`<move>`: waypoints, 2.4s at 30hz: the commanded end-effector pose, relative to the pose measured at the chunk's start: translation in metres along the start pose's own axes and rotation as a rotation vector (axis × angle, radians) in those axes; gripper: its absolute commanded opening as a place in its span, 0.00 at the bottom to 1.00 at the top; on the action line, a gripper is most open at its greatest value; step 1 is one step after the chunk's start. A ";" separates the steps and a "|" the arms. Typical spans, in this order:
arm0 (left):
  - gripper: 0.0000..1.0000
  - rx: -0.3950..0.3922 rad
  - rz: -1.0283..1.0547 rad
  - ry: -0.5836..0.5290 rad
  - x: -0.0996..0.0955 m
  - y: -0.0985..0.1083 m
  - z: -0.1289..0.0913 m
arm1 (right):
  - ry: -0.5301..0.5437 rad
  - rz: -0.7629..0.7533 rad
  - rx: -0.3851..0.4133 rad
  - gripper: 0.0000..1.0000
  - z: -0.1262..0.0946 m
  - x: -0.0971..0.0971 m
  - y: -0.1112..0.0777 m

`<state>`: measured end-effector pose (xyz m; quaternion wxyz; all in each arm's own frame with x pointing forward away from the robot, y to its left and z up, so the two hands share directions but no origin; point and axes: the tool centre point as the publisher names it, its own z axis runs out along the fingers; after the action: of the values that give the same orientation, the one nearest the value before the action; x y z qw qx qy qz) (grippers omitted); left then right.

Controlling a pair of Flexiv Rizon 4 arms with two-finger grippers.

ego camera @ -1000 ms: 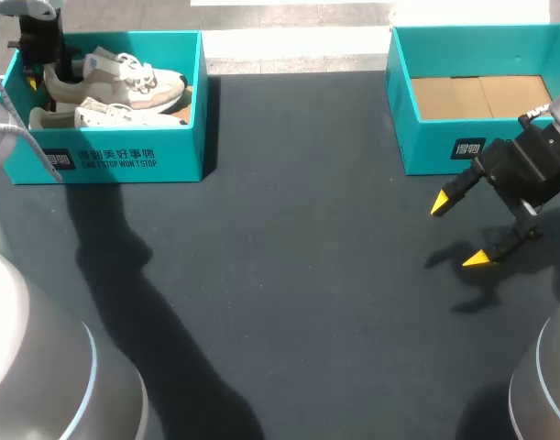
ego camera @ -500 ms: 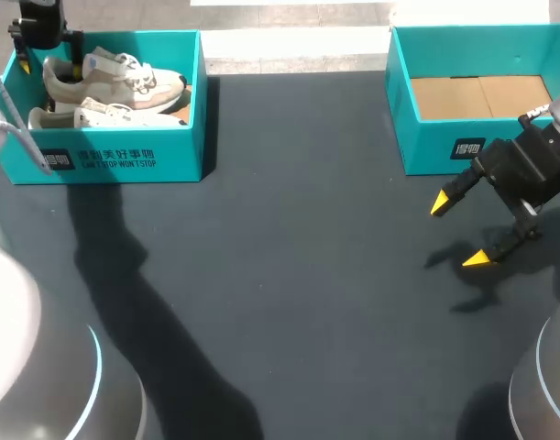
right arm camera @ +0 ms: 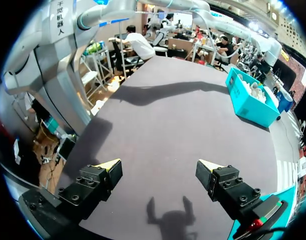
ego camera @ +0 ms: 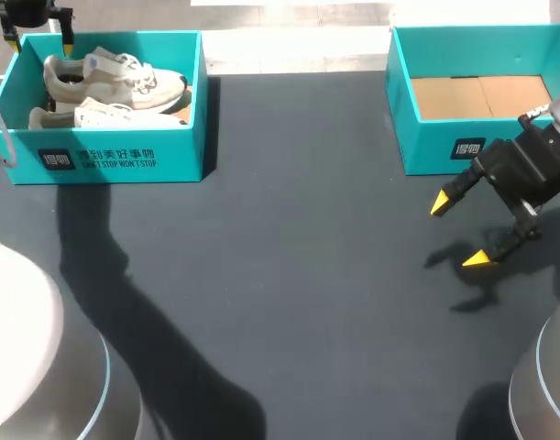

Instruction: Take the shoe out of the shoebox, open the shoe tongue, remove and reinsert the insole, then place the shoe into the shoebox

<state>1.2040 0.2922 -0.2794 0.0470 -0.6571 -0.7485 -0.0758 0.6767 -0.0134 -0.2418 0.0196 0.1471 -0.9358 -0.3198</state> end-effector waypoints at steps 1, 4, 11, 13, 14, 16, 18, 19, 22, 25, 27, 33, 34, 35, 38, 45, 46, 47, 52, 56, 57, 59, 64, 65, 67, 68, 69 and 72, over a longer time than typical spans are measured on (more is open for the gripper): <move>1.00 -0.088 -0.021 0.010 -0.005 -0.031 -0.024 | 0.000 0.001 0.003 1.00 0.001 0.000 0.000; 1.00 -0.098 -0.044 0.012 -0.008 -0.036 -0.032 | 0.000 0.001 0.003 1.00 0.001 0.000 0.000; 1.00 -0.118 -0.067 -0.010 -0.005 -0.054 -0.050 | 0.000 0.001 0.003 1.00 0.001 0.000 0.000; 1.00 -0.118 -0.067 -0.010 -0.005 -0.054 -0.050 | 0.000 0.001 0.003 1.00 0.001 0.000 0.000; 1.00 -0.118 -0.067 -0.010 -0.005 -0.054 -0.050 | 0.000 0.001 0.003 1.00 0.001 0.000 0.000; 1.00 -0.118 -0.067 -0.010 -0.005 -0.054 -0.050 | 0.000 0.001 0.003 1.00 0.001 0.000 0.000; 1.00 -0.118 -0.067 -0.010 -0.005 -0.054 -0.050 | 0.000 0.001 0.003 1.00 0.001 0.000 0.000; 1.00 -0.118 -0.067 -0.010 -0.005 -0.054 -0.050 | 0.000 0.001 0.003 1.00 0.001 0.000 0.000; 1.00 -0.118 -0.067 -0.010 -0.005 -0.054 -0.050 | 0.000 0.001 0.003 1.00 0.001 0.000 0.000; 1.00 -0.118 -0.067 -0.010 -0.005 -0.054 -0.050 | 0.000 0.001 0.003 1.00 0.001 0.000 0.000; 1.00 -0.118 -0.067 -0.010 -0.005 -0.054 -0.050 | 0.000 0.001 0.003 1.00 0.001 0.000 0.000; 1.00 -0.118 -0.067 -0.010 -0.005 -0.054 -0.050 | 0.000 0.001 0.003 1.00 0.001 0.000 0.000; 1.00 -0.118 -0.067 -0.010 -0.005 -0.054 -0.050 | 0.000 0.001 0.003 1.00 0.001 0.000 0.000; 1.00 -0.118 -0.067 -0.010 -0.005 -0.054 -0.050 | 0.000 0.001 0.003 1.00 0.001 0.000 0.000; 1.00 -0.118 -0.067 -0.010 -0.005 -0.054 -0.050 | 0.000 0.001 0.003 1.00 0.001 0.000 0.000; 1.00 -0.118 -0.067 -0.010 -0.005 -0.054 -0.050 | 0.000 0.001 0.003 1.00 0.001 0.000 0.000; 1.00 -0.118 -0.067 -0.010 -0.005 -0.054 -0.050 | 0.000 0.001 0.003 1.00 0.001 0.000 0.000; 1.00 -0.118 -0.067 -0.010 -0.005 -0.054 -0.050 | 0.000 0.001 0.003 1.00 0.001 0.000 0.000; 1.00 -0.118 -0.067 -0.010 -0.005 -0.054 -0.050 | 0.000 0.001 0.003 1.00 0.001 0.000 0.000; 1.00 -0.118 -0.067 -0.010 -0.005 -0.054 -0.050 | 0.000 0.001 0.003 1.00 0.001 0.000 0.000; 1.00 -0.118 -0.067 -0.010 -0.005 -0.054 -0.050 | 0.000 0.001 0.003 1.00 0.001 0.000 0.000; 1.00 -0.118 -0.067 -0.010 -0.005 -0.054 -0.050 | 0.000 0.001 0.003 1.00 0.001 0.000 0.000; 1.00 -0.118 -0.067 -0.010 -0.005 -0.054 -0.050 | 0.000 0.001 0.003 1.00 0.001 0.000 0.000; 1.00 -0.118 -0.067 -0.010 -0.005 -0.054 -0.050 | 0.000 0.001 0.003 1.00 0.001 0.000 0.000; 1.00 -0.118 -0.067 -0.010 -0.005 -0.054 -0.050 | 0.000 0.001 0.003 1.00 0.001 0.000 0.000; 1.00 -0.118 -0.067 -0.010 -0.005 -0.054 -0.050 | 0.000 0.001 0.003 1.00 0.001 0.000 0.000; 1.00 -0.118 -0.067 -0.010 -0.005 -0.054 -0.050 | 0.000 0.001 0.003 1.00 0.001 0.000 0.000; 1.00 -0.118 -0.067 -0.010 -0.005 -0.054 -0.050 | 0.000 0.001 0.003 1.00 0.001 0.000 0.000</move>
<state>1.1511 0.2718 -0.2339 0.0033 -0.6334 -0.7649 -0.1171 0.6767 -0.0134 -0.2419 0.0195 0.1470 -0.9358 -0.3198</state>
